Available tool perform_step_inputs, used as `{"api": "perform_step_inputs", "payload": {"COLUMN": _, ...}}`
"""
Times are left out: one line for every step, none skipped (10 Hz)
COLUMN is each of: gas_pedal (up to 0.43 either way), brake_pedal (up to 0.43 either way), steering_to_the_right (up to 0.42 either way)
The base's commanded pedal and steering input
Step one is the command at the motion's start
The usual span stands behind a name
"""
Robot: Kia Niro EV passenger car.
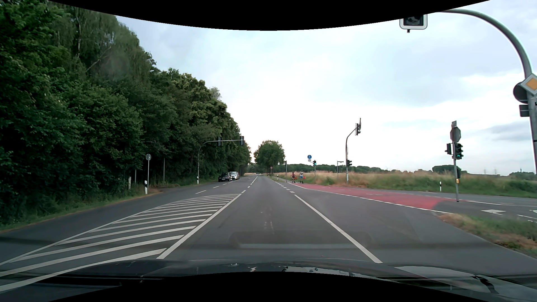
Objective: Follow the waypoints while adhering to traffic rules and regulations
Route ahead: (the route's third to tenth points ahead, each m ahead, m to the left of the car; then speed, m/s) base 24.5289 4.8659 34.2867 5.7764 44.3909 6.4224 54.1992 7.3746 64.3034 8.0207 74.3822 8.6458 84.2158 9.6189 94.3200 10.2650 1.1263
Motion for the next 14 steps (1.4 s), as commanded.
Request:
{"api": "perform_step_inputs", "payload": {"gas_pedal": 0.358, "brake_pedal": 0.000, "steering_to_the_right": -0.039}}
{"api": "perform_step_inputs", "payload": {"gas_pedal": 0.358, "brake_pedal": 0.000, "steering_to_the_right": -0.040}}
{"api": "perform_step_inputs", "payload": {"gas_pedal": 0.358, "brake_pedal": 0.000, "steering_to_the_right": -0.040}}
{"api": "perform_step_inputs", "payload": {"gas_pedal": 0.358, "brake_pedal": 0.000, "steering_to_the_right": -0.039}}
{"api": "perform_step_inputs", "payload": {"gas_pedal": 0.358, "brake_pedal": 0.000, "steering_to_the_right": -0.035}}
{"api": "perform_step_inputs", "payload": {"gas_pedal": 0.358, "brake_pedal": 0.000, "steering_to_the_right": -0.030}}
{"api": "perform_step_inputs", "payload": {"gas_pedal": 0.358, "brake_pedal": 0.000, "steering_to_the_right": -0.022}}
{"api": "perform_step_inputs", "payload": {"gas_pedal": 0.358, "brake_pedal": 0.000, "steering_to_the_right": -0.013}}
{"api": "perform_step_inputs", "payload": {"gas_pedal": 0.370, "brake_pedal": 0.000, "steering_to_the_right": -0.006}}
{"api": "perform_step_inputs", "payload": {"gas_pedal": 0.370, "brake_pedal": 0.000, "steering_to_the_right": -0.005}}
{"api": "perform_step_inputs", "payload": {"gas_pedal": 0.370, "brake_pedal": 0.000, "steering_to_the_right": -0.005}}
{"api": "perform_step_inputs", "payload": {"gas_pedal": 0.370, "brake_pedal": 0.000, "steering_to_the_right": -0.005}}
{"api": "perform_step_inputs", "payload": {"gas_pedal": 0.370, "brake_pedal": 0.000, "steering_to_the_right": -0.005}}
{"api": "perform_step_inputs", "payload": {"gas_pedal": 0.370, "brake_pedal": 0.000, "steering_to_the_right": -0.005}}
